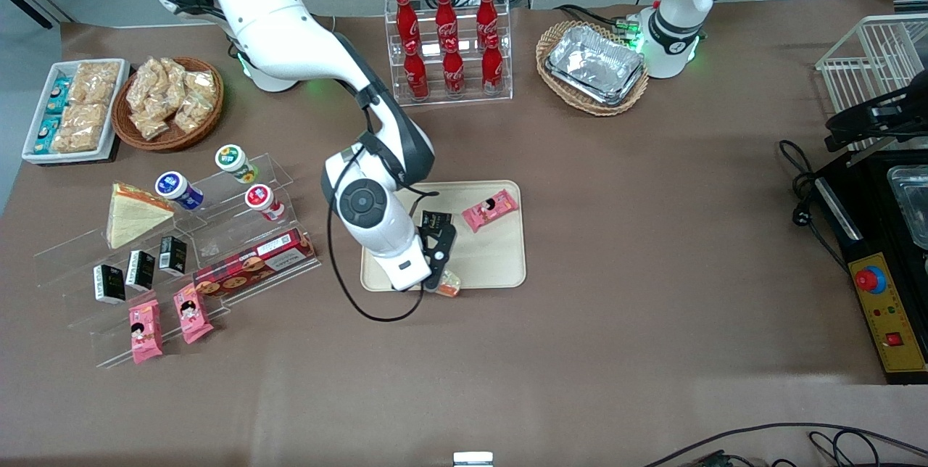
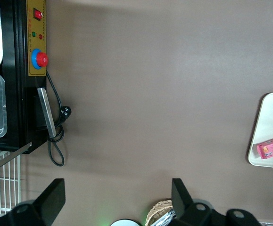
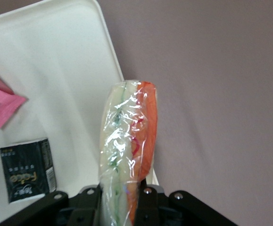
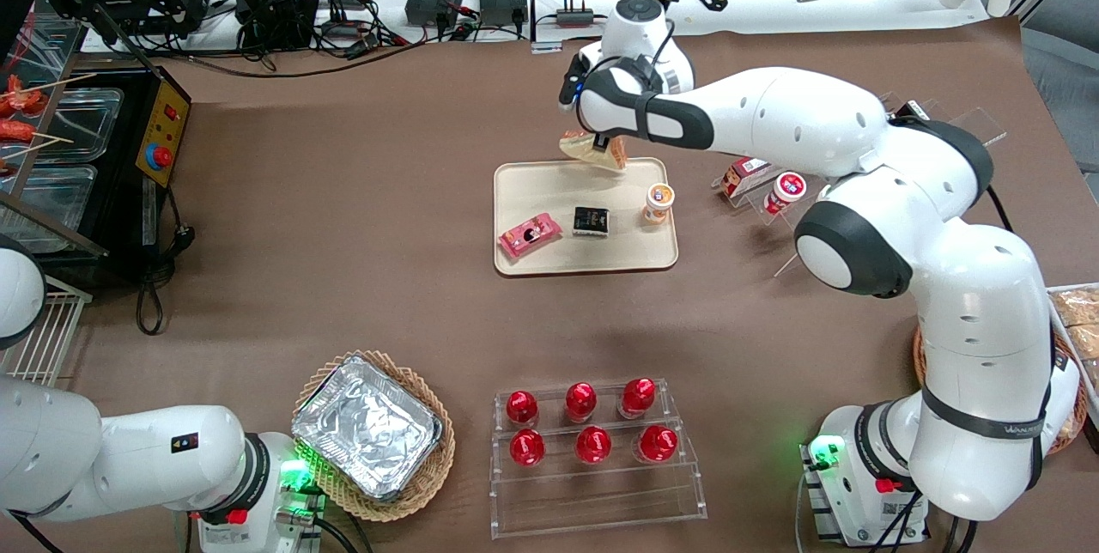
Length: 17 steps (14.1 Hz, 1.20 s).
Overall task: Place sandwich on tray
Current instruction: 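Lower the held sandwich onto the tray beside the black packet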
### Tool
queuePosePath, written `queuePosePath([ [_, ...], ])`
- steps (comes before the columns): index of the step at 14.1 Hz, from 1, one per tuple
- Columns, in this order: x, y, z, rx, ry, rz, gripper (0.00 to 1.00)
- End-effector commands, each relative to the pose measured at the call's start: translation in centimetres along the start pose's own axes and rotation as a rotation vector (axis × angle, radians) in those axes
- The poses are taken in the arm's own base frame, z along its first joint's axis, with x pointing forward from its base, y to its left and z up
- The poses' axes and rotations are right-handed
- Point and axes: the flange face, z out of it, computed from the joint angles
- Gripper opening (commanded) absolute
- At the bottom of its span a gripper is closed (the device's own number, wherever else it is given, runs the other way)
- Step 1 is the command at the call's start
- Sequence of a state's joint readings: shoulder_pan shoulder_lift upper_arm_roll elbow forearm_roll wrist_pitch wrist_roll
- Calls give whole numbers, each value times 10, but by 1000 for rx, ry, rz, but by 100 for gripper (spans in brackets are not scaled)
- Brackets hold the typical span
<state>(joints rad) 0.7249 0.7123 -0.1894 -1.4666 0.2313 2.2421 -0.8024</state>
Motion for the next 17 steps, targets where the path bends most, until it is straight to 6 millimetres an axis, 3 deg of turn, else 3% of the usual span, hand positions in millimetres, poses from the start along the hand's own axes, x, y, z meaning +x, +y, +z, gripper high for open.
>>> queuePosePath([
  [1,11,2,18,-22,16,-118,0],
  [5,15,-10,31,-9,0,-168,0],
  [12,29,-35,36,-6,-19,-359,0],
  [13,30,-37,37,-4,-21,-357,44],
  [14,29,-38,39,0,-20,-348,98],
  [17,26,-38,42,7,-21,-338,100],
])
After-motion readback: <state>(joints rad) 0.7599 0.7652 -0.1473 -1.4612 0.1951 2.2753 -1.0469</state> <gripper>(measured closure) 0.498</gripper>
